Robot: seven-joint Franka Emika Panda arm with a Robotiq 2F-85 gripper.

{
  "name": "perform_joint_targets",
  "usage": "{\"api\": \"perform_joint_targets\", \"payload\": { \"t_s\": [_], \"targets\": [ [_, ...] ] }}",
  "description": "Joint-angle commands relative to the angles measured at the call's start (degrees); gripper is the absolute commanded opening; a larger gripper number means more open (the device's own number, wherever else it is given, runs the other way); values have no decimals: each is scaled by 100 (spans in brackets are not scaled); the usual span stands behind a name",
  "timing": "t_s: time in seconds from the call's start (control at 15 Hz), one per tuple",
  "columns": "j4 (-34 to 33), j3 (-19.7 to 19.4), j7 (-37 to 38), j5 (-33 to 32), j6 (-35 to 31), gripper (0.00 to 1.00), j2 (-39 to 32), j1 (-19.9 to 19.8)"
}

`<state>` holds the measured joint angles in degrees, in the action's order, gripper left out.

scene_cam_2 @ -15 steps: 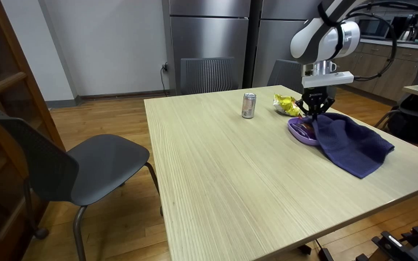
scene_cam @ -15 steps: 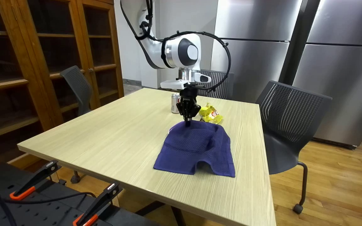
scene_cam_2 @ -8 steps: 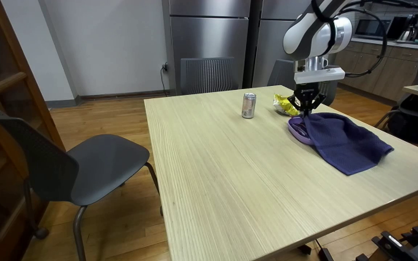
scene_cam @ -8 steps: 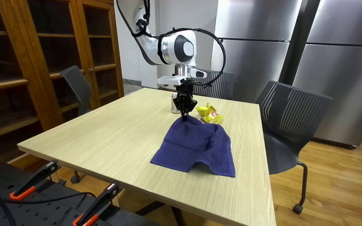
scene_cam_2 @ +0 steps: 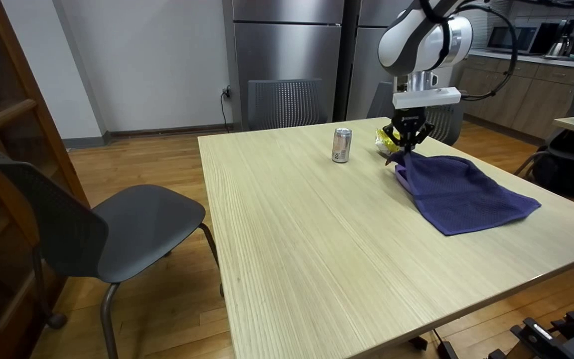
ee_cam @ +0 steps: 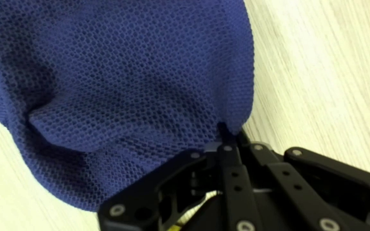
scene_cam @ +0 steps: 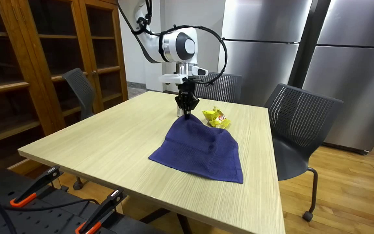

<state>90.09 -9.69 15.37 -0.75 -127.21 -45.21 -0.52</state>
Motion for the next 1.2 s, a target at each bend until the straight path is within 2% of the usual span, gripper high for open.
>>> {"api": "perform_joint_targets", "payload": {
  "t_s": [0.0, 1.13],
  "targets": [
    [-218, 101, 50, -37, 170, 1, 6, 8],
    [-583, 356, 16, 0, 166, 1, -96, 132]
  ]
}}
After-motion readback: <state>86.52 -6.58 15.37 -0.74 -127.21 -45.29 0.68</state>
